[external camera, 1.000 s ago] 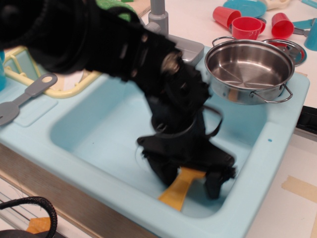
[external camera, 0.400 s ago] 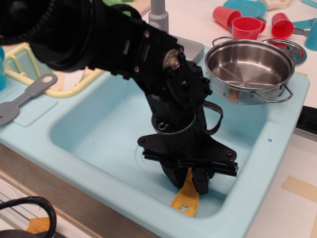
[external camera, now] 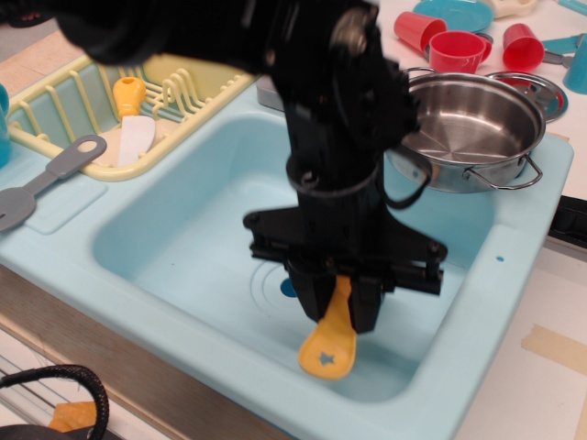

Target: Put brush into pot or pan

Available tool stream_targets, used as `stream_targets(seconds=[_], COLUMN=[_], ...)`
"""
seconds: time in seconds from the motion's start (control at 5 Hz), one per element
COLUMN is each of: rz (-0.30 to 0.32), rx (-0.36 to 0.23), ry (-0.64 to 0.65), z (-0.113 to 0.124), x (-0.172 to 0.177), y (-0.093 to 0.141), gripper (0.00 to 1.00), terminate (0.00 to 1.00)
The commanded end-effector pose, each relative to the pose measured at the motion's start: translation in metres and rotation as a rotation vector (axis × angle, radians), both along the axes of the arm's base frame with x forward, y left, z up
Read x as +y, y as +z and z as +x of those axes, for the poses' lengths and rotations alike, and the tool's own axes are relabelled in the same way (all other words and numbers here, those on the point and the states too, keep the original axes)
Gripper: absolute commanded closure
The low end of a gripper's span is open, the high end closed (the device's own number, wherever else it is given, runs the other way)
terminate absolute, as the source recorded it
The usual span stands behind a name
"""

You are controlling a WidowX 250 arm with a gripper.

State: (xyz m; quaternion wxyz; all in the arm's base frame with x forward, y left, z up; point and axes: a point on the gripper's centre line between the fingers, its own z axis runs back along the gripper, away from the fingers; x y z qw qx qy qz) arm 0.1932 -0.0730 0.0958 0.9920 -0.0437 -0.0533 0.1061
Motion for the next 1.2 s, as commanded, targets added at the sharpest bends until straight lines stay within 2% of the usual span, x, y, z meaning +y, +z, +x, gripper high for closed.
stream_targets(seconds=[0.0,0.2,0.6,0.8,1.0], rz=[0.053,0.087,0.128,0.089,0.023], rx=[-0.083,-0.140,-0.263,-0.274,-0.273], ry=[0.055,0.059,-0.045,-0.125,-0.154], z=[0.005,0.013,0.062,0.099,0.123], x=[0.001,0.003,0.000,-0.003,0.000], y=[0.043,0.066,0.111,0.110,0.096], gripper=[1.00,1.00,1.00,1.00,1.00], terminate=[0.00,0.00,0.00,0.00,0.00])
